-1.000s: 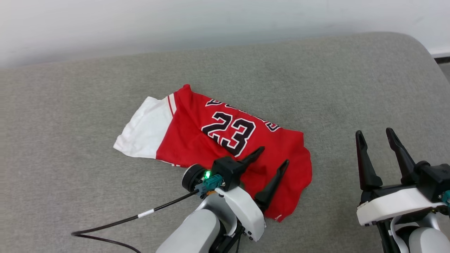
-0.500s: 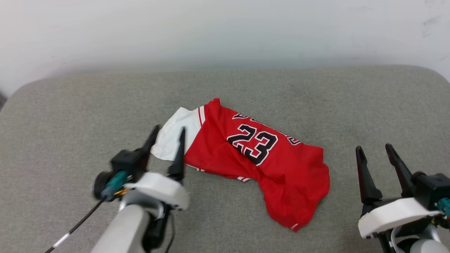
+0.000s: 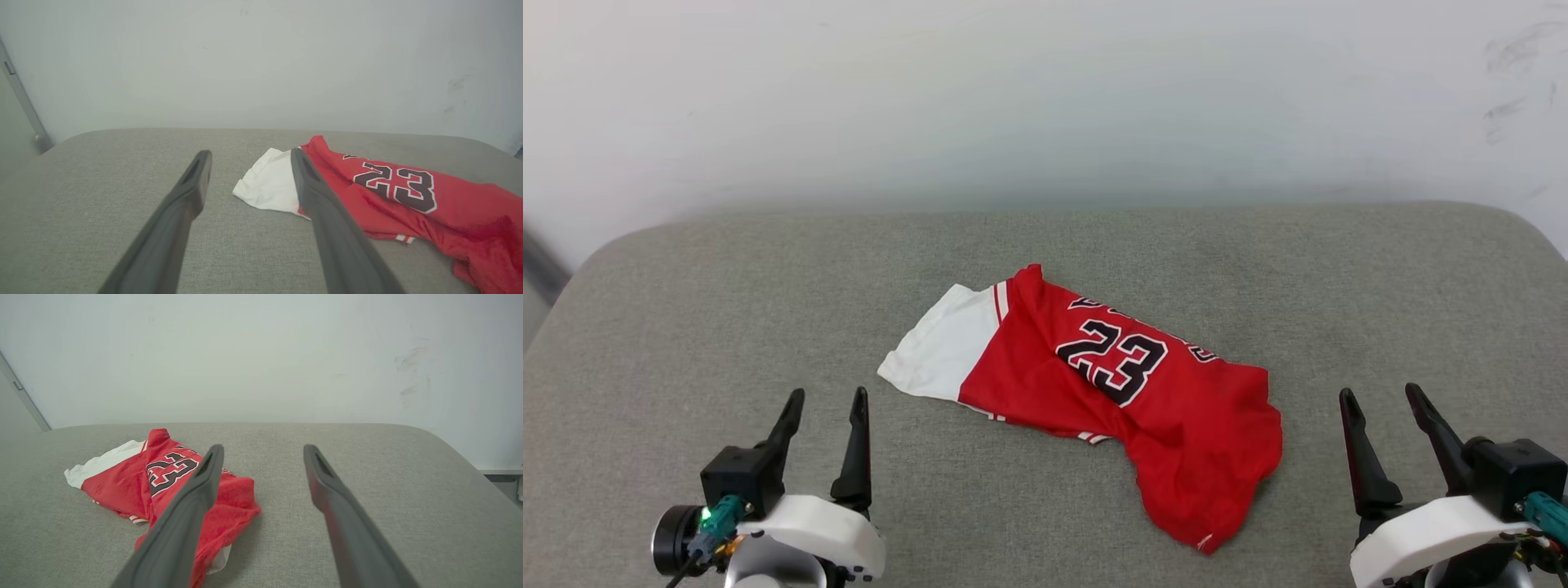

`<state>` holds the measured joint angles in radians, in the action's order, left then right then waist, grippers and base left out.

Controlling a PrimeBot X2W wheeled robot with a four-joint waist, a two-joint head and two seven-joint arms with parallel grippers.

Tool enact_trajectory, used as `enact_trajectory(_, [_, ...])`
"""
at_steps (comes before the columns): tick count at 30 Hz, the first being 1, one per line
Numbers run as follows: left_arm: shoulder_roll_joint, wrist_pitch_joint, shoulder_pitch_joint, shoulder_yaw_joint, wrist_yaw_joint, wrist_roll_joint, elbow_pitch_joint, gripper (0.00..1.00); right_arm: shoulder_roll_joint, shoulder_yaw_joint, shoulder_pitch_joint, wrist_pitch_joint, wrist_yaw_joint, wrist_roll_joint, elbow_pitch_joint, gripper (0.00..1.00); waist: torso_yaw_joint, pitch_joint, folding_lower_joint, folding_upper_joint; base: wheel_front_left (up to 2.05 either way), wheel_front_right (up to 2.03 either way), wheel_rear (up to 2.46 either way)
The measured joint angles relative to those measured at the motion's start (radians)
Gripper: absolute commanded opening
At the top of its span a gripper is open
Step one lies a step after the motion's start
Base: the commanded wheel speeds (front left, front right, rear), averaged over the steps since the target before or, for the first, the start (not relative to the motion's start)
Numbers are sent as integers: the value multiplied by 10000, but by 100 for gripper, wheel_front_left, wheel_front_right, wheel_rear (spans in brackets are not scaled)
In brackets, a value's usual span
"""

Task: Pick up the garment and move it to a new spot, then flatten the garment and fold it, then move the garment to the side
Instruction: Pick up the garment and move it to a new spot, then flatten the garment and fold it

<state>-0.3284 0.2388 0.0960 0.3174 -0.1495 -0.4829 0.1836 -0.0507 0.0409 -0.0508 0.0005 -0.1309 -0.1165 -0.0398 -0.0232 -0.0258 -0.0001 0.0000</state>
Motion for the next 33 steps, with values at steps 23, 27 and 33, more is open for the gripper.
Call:
enact_trajectory(23, [109, 15, 172, 221, -86, 36, -314, 100, 4, -531, 226, 4742, 0, -719, 1237, 100, 180, 256, 1, 0, 0, 0, 0])
enact_trajectory(27, [199, 46, 451, 291, 13, 52, -299, 100, -42, -736, 715, 5979, 0, -855, 1459, 100, 375, 577, 2, 0, 0, 0, 0])
enact_trajectory(33, [291, 125, 949, 270, 178, 125, -113, 100, -205, -1511, 1887, 6157, 0, -1141, 2316, 100, 766, 1373, 2, 0, 0, 0, 0])
